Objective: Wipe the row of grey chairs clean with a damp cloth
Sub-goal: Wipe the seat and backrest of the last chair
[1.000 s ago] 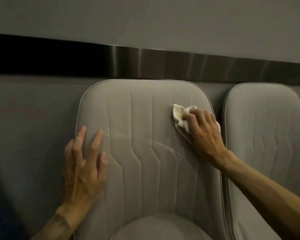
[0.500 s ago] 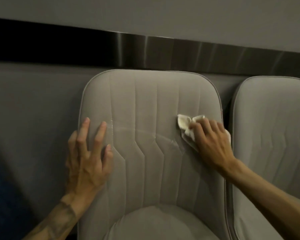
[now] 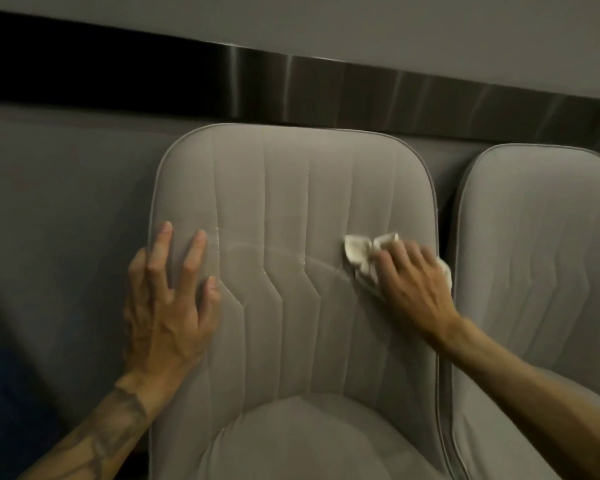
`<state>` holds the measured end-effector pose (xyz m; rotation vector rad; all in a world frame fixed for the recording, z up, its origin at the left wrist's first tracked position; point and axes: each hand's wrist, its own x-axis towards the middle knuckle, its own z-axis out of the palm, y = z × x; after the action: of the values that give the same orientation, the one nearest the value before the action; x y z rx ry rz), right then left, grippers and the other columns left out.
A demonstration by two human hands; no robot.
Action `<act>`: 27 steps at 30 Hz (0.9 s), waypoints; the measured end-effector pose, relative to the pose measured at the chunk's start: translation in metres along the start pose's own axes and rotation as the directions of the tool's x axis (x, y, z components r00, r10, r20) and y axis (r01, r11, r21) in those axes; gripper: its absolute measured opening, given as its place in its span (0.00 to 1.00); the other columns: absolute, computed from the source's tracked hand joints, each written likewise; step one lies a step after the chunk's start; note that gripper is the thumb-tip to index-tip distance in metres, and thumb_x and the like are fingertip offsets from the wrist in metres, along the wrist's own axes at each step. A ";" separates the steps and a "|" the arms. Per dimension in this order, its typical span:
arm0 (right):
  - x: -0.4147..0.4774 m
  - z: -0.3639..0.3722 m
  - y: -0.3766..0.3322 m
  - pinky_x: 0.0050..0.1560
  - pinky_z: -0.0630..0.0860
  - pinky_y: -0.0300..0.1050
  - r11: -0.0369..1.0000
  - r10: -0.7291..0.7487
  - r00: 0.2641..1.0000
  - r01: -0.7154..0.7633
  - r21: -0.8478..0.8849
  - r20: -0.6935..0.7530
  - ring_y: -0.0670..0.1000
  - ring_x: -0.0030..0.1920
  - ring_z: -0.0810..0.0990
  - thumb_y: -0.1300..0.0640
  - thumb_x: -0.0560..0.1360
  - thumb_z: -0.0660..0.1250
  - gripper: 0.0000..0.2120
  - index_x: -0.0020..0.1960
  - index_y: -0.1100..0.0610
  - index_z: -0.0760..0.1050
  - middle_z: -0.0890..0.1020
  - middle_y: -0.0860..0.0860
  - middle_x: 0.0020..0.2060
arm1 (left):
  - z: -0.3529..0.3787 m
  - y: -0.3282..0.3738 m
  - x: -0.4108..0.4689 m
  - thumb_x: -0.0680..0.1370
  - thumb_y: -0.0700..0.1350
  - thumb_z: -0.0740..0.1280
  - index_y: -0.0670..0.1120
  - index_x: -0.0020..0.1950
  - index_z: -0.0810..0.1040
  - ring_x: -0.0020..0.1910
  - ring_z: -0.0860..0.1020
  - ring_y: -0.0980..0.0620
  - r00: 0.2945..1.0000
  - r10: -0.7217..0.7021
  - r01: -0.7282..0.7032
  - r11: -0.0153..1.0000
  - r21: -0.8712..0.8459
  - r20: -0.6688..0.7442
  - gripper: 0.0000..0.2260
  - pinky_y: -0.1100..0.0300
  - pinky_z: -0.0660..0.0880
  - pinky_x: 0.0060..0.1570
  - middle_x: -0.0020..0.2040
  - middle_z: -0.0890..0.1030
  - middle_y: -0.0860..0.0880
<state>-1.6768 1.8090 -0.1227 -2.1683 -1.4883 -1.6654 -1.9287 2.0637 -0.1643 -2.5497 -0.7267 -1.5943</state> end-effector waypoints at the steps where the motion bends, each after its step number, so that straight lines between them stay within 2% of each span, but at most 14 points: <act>1: 0.026 -0.001 0.010 0.43 0.65 0.55 0.998 0.059 0.997 -0.059 0.001 -0.051 0.61 0.43 0.71 0.48 0.83 0.63 0.14 0.55 0.59 0.73 0.74 0.59 0.47 | 0.000 0.000 0.000 0.83 0.54 0.58 0.52 0.81 0.65 0.71 0.66 0.31 1.000 0.001 -0.001 1.000 -0.002 0.001 0.26 0.30 0.75 0.56 0.82 0.57 0.44; 4: 0.085 -0.005 0.038 0.44 0.65 0.54 0.968 0.250 0.961 -0.250 0.023 -0.121 0.60 0.45 0.70 0.46 0.83 0.61 0.14 0.55 0.57 0.70 0.73 0.59 0.49 | 0.002 0.000 0.001 0.83 0.54 0.58 0.52 0.82 0.65 0.71 0.66 0.31 1.000 0.005 -0.005 1.000 0.001 0.002 0.26 0.30 0.74 0.58 0.83 0.57 0.44; 7: 0.065 0.001 0.028 0.46 0.67 0.54 0.936 0.351 0.931 -0.349 0.038 -0.098 0.60 0.46 0.71 0.47 0.83 0.62 0.13 0.57 0.58 0.72 0.74 0.59 0.51 | 0.003 -0.002 0.001 0.83 0.54 0.59 0.52 0.82 0.65 0.71 0.66 0.31 1.000 0.014 -0.014 1.000 -0.008 0.000 0.26 0.30 0.75 0.56 0.83 0.57 0.43; 9: 0.023 0.001 0.008 0.46 0.68 0.55 0.966 0.258 0.966 -0.257 0.037 -0.031 0.60 0.46 0.72 0.46 0.83 0.62 0.15 0.56 0.59 0.73 0.75 0.59 0.50 | 0.004 -0.004 0.000 0.83 0.54 0.58 0.52 0.82 0.64 0.71 0.66 0.32 1.000 0.018 -0.018 1.000 -0.008 0.002 0.26 0.30 0.76 0.55 0.83 0.57 0.44; 11: -0.022 0.001 -0.009 0.45 0.68 0.55 0.999 0.035 0.998 -0.036 0.025 0.049 0.61 0.45 0.75 0.51 0.82 0.64 0.11 0.56 0.60 0.74 0.77 0.60 0.50 | 0.005 -0.005 0.000 0.83 0.55 0.58 0.53 0.82 0.64 0.72 0.65 0.32 1.000 0.020 -0.020 1.000 -0.010 0.001 0.26 0.31 0.76 0.56 0.83 0.56 0.44; 13: -0.037 -0.004 -0.007 0.45 0.68 0.54 0.984 -0.175 0.979 0.176 -0.006 0.104 0.61 0.44 0.78 0.56 0.80 0.67 0.11 0.58 0.61 0.75 0.79 0.60 0.51 | 0.005 -0.005 0.000 0.83 0.55 0.58 0.53 0.82 0.64 0.72 0.65 0.32 1.000 0.015 -0.015 1.000 -0.016 0.004 0.26 0.31 0.75 0.57 0.83 0.56 0.45; 14: -0.027 -0.006 0.000 0.45 0.69 0.54 0.979 -0.199 0.975 0.202 -0.014 0.102 0.61 0.44 0.78 0.55 0.80 0.67 0.11 0.58 0.61 0.75 0.79 0.60 0.52 | 0.005 -0.005 0.000 0.83 0.55 0.58 0.53 0.82 0.64 0.72 0.65 0.32 1.000 0.011 -0.011 1.000 -0.015 -0.001 0.26 0.31 0.74 0.58 0.83 0.56 0.45; 17: 0.030 -0.009 0.019 0.45 0.69 0.55 0.999 0.022 0.999 -0.021 -0.034 0.042 0.61 0.44 0.74 0.47 0.84 0.59 0.16 0.56 0.61 0.73 0.76 0.60 0.50 | 0.006 -0.006 -0.001 0.84 0.55 0.57 0.52 0.82 0.64 0.72 0.66 0.32 1.000 0.017 -0.018 1.000 -0.002 -0.020 0.26 0.32 0.72 0.62 0.83 0.57 0.44; 19: 0.050 -0.008 0.021 0.45 0.68 0.56 0.984 0.172 0.984 -0.170 -0.045 0.035 0.61 0.45 0.73 0.44 0.86 0.54 0.19 0.55 0.60 0.73 0.75 0.60 0.50 | 0.007 -0.007 -0.001 0.84 0.55 0.57 0.52 0.82 0.63 0.72 0.66 0.32 0.999 0.024 -0.023 1.000 0.011 -0.026 0.26 0.32 0.71 0.64 0.83 0.57 0.44; 21: 0.029 -0.003 0.003 0.45 0.68 0.55 0.978 0.208 0.978 -0.207 -0.025 0.025 0.61 0.45 0.74 0.44 0.85 0.56 0.19 0.54 0.60 0.74 0.76 0.60 0.50 | 0.007 -0.008 -0.002 0.84 0.55 0.57 0.53 0.83 0.63 0.71 0.66 0.32 0.999 0.027 -0.027 1.000 0.016 -0.035 0.26 0.33 0.70 0.66 0.83 0.57 0.44; 22: 0.005 0.000 -0.012 0.45 0.68 0.55 0.985 0.175 0.984 -0.175 -0.010 0.028 0.61 0.45 0.75 0.44 0.84 0.60 0.18 0.55 0.60 0.76 0.77 0.61 0.50 | 0.007 -0.008 -0.001 0.84 0.55 0.57 0.53 0.83 0.63 0.71 0.66 0.32 0.999 0.029 -0.028 0.999 0.021 -0.042 0.26 0.34 0.69 0.66 0.83 0.57 0.44; 24: -0.053 0.004 -0.041 0.46 0.70 0.54 1.000 -0.010 0.997 0.011 -0.009 0.078 0.61 0.45 0.79 0.50 0.78 0.70 0.14 0.56 0.60 0.79 0.80 0.60 0.51 | 0.008 -0.008 -0.002 0.84 0.54 0.58 0.52 0.83 0.63 0.71 0.67 0.32 0.998 0.032 -0.031 0.999 0.029 -0.044 0.26 0.35 0.68 0.67 0.83 0.57 0.44; 26: -0.096 0.003 -0.058 0.44 0.74 0.52 0.975 -0.220 0.956 0.220 0.020 0.196 0.58 0.45 0.80 0.56 0.69 0.79 0.18 0.56 0.60 0.81 0.82 0.58 0.51 | 0.006 -0.006 -0.002 0.84 0.54 0.58 0.52 0.83 0.63 0.71 0.66 0.31 0.999 0.032 -0.031 0.999 0.015 -0.039 0.26 0.34 0.67 0.67 0.83 0.57 0.44; 27: -0.102 0.003 -0.059 0.43 0.74 0.51 0.963 -0.269 0.933 0.265 0.048 0.239 0.57 0.45 0.80 0.57 0.68 0.79 0.20 0.57 0.60 0.80 0.82 0.57 0.51 | 0.005 -0.007 -0.001 0.84 0.54 0.57 0.52 0.83 0.63 0.72 0.66 0.31 0.999 0.029 -0.028 1.000 0.010 -0.032 0.26 0.34 0.68 0.67 0.83 0.57 0.44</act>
<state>-1.7114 1.7764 -0.2301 -2.3211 -1.9323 -1.4860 -1.9273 2.0708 -0.1693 -2.5102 -0.6904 -1.6151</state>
